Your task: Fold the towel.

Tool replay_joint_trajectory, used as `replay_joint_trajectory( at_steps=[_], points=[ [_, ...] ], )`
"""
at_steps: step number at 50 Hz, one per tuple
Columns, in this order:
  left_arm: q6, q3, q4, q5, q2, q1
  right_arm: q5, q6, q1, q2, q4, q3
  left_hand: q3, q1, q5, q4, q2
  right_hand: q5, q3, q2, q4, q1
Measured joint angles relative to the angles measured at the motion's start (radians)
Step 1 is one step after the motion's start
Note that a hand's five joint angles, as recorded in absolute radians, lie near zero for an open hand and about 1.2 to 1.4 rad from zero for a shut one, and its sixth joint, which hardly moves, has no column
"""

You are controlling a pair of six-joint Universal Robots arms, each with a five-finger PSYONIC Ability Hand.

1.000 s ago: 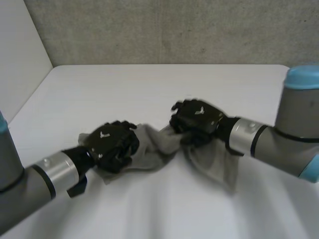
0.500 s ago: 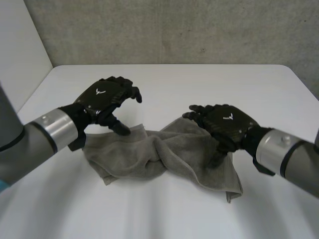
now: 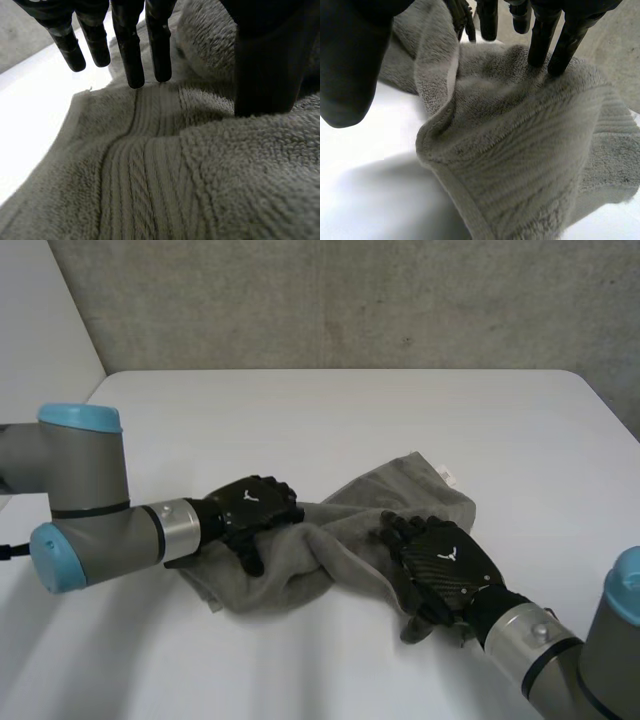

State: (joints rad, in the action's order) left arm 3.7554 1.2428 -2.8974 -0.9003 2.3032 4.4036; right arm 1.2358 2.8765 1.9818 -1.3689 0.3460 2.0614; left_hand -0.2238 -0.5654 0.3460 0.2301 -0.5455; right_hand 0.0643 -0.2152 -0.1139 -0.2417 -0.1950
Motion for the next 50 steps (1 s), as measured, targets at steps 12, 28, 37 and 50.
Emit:
replay_joint_trajectory(
  at_steps=[12, 28, 37, 50],
  points=[
    [0.001, -0.021, -0.013, 0.000, 0.011, -0.026, 0.025, -0.109, 0.011, 0.183, 0.019, -0.062, 0.000, 0.024, -0.027, 0.000, 0.019, 0.340, 0.000, 0.000, 0.000, -0.377],
    [0.006, -0.021, -0.013, 0.003, 0.019, -0.036, 0.018, -0.139, -0.003, 0.216, 0.010, -0.076, 0.000, 0.099, -0.130, 0.000, 0.119, 0.419, 0.000, 0.000, 0.000, -0.463],
    [0.042, -0.013, -0.005, 0.002, 0.031, -0.049, 0.010, -0.139, -0.004, 0.200, 0.001, -0.081, 0.000, -0.367, 0.392, 0.000, -0.389, 0.817, 0.000, 0.000, 0.000, -0.712],
    [0.031, 0.005, 0.051, -0.005, -0.094, -0.031, -0.066, -0.178, -0.054, 0.059, -0.165, -0.177, 0.000, -0.743, 0.804, 0.000, -0.761, 1.115, 0.000, 0.000, 0.000, -1.075]
  ],
)
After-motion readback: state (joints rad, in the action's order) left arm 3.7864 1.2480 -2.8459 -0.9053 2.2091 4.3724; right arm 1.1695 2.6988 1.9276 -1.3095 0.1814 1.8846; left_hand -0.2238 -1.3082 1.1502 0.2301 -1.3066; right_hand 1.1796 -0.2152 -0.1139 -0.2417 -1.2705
